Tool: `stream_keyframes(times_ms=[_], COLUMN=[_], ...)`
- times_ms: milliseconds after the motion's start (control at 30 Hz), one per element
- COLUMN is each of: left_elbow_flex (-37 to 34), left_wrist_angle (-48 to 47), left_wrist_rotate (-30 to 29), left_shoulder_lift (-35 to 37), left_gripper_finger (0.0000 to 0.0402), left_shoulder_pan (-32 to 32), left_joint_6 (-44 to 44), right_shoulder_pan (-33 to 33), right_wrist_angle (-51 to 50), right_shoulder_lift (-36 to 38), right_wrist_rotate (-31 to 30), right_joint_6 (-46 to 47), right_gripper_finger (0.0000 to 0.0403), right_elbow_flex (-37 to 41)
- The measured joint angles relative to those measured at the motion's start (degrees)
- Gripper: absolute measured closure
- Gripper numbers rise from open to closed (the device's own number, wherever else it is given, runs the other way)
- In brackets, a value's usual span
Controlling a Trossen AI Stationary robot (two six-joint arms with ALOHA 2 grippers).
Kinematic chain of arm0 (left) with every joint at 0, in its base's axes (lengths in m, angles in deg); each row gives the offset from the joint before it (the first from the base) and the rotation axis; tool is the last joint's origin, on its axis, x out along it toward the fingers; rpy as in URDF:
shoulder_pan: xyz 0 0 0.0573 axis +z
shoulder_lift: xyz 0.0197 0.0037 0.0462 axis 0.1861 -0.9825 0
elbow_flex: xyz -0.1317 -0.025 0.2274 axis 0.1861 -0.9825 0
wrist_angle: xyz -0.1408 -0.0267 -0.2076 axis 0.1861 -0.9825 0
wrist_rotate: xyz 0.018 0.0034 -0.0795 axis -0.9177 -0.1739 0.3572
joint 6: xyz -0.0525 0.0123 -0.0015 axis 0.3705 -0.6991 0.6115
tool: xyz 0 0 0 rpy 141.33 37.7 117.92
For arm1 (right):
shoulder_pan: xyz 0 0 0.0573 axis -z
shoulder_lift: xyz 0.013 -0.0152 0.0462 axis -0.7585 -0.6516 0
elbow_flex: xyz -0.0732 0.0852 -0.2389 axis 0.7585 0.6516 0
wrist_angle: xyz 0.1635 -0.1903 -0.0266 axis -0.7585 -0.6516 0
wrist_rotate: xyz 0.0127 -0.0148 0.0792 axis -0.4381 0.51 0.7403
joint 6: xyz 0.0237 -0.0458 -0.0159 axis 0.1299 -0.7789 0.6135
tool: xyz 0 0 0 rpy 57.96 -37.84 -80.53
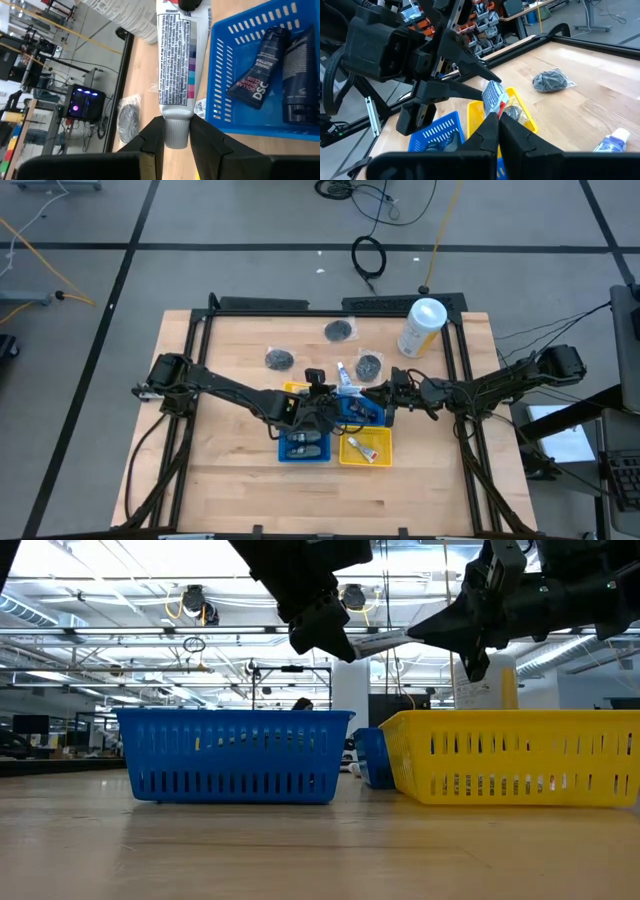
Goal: Pick & Place Travel size toiletries
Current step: Put the white toothpaste into the bottom yellow basket
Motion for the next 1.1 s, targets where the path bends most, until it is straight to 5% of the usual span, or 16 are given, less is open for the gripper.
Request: stream_keyframes(times_ms=[433, 833, 1100], left_elbow_flex=[0.0, 0.0, 0.0], left_wrist_angle=[0.1, -1.3, -4.4], left_wrist_rotate=[-1.1, -1.2, -4.4], left_shoulder_lift=[0.1, 0.6, 0.6], left_gripper_finger=[0.0314, 0.0173, 0.0140], left_shoulder_pan=[-0.9, -0.9, -1.0], left_joint_6=[0.6, 2.0, 2.9], right_shoulder_pan=[0.0, -0.2, -5.1], right_wrist_angle=[-2.0, -5.5, -13.9], right_shoulder_lift=[2.0, 4.0, 8.8], right_wrist_rotate=[1.4, 1.4, 1.5], right_joint_6=[-1.1, -1.1, -0.4], right_gripper_finger=[0.0403, 0.0403, 0.0403], right_elbow_flex=[0.0, 0.0, 0.0])
